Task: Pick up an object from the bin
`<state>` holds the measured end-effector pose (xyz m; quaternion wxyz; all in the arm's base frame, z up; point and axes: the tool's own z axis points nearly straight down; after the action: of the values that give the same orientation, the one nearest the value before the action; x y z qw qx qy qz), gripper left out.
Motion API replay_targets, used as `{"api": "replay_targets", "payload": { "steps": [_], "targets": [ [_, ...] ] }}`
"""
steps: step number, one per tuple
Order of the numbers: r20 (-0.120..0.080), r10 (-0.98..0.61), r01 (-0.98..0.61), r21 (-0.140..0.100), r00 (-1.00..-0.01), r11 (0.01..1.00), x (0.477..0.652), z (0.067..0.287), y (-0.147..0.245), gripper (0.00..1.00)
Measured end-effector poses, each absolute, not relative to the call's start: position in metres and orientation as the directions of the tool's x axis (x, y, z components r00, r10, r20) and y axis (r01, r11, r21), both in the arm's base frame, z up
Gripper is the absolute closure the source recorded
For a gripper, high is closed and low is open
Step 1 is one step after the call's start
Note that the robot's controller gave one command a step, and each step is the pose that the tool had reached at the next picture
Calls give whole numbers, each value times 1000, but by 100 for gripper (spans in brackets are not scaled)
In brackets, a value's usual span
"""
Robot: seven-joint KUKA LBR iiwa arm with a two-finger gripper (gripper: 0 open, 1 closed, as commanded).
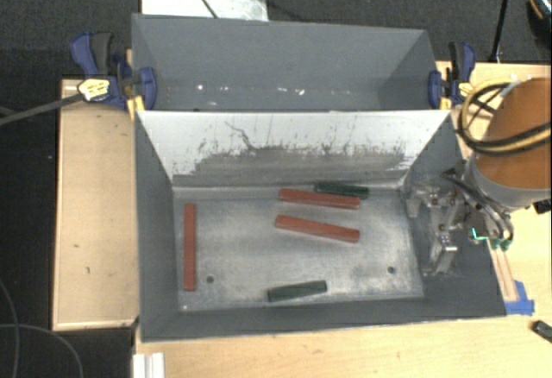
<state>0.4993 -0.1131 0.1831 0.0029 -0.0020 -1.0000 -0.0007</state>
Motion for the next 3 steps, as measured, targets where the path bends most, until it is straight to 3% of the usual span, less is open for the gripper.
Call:
{"api": "replay_targets", "payload": {
  "steps": [1,2,3],
  "targets": [
    [3,224,224,3,-975,975,507,121,-17,0],
    [-4,57,57,0,-998,998,547,70,-37,0],
    [-5,53,53,0,-999,999,547,71,-36,100]
  ]
}}
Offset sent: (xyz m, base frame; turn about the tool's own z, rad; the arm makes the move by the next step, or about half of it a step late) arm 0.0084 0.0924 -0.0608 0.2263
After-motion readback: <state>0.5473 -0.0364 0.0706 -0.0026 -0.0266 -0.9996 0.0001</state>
